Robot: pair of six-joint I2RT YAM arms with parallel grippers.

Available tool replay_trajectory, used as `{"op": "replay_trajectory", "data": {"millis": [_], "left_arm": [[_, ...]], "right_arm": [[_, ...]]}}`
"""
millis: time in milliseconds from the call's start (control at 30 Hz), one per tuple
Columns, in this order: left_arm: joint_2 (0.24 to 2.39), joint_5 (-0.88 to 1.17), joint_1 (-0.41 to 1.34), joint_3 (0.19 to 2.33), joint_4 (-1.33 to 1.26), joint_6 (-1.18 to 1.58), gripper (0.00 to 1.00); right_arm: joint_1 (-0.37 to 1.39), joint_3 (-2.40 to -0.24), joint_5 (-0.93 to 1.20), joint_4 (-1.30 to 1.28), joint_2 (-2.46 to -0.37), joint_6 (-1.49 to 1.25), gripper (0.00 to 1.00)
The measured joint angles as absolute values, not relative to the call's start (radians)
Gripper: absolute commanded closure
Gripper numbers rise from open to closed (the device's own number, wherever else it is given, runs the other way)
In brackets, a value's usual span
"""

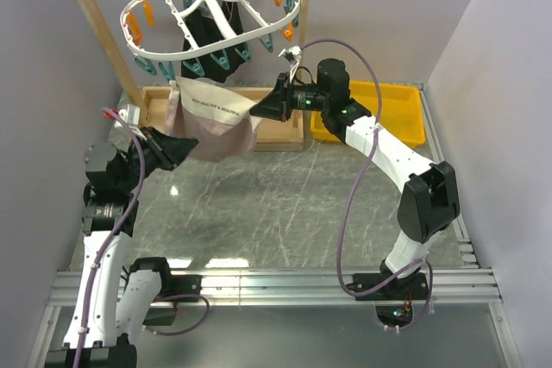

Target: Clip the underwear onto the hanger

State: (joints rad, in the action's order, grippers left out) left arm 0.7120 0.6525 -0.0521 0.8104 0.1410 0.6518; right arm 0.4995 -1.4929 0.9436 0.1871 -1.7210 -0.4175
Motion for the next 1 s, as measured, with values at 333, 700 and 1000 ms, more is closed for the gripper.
{"op": "replay_trajectory", "data": {"millis": [333,700,1000], "left_arm": [[0.813,0.662,-0.021,0.683,0.026,0.776,0.93],[1.095,0.528,0.181,0.659,-0.375,1.012,0.93],[1.202,0.481,0.216,0.664,-0.579,1.127,0.84]], "right_arm": [[0.533,-1.491,0.894,0.018,-1.634,-0.269,1.00],[0.698,-1.451,0.812,-0.089,-1.565,-0.112,1.00],[0.834,-1.380,0.662,-0.113,-1.580,-0.005,1.00]]}}
